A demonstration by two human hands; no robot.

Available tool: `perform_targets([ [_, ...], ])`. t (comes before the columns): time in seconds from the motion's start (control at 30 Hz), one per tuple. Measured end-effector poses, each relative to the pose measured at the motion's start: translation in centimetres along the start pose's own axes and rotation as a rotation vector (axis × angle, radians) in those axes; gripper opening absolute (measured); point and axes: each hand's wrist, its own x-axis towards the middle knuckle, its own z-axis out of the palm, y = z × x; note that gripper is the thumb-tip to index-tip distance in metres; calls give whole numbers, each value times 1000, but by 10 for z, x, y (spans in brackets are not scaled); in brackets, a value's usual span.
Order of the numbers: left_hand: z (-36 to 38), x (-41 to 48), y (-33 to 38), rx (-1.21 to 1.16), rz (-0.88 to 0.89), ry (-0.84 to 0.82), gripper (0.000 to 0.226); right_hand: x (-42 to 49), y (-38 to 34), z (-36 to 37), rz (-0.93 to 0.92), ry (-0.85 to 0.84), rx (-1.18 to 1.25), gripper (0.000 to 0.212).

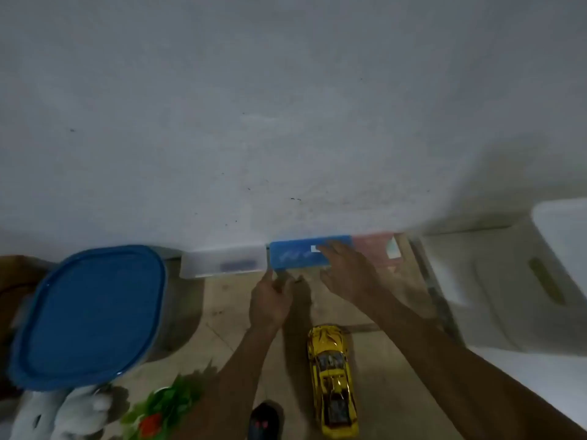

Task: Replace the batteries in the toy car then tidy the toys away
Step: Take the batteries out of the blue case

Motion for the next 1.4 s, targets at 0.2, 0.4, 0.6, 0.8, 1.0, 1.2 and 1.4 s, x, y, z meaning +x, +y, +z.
perform_targets([
  [0.2,13,8,1,-107,25,230,15,39,-12,1,-140,-89,-257,50],
  [0.4,16,18,-7,-273,-64,196,13,49,-23,-4,-200,-87,-474,47],
  [0.6,15,16,-5,-286,-46,214,14,57,-28,3,-235,-149,-438,44],
  [0.8,15,14,-5,-258,-28,205,8,60,-26,-32,-268,-189,-324,36],
  [1.0,13,7,-5,-224,-26,167,32,65,-8,-41,-215,11,-118,25],
  [1.2,15,10,5,-407,-215,229,31,50,6,-19,-331,501,-139,9],
  [1.4,7,10,3,-645,-374,108,37,43,-2,1,19,438,362,18],
])
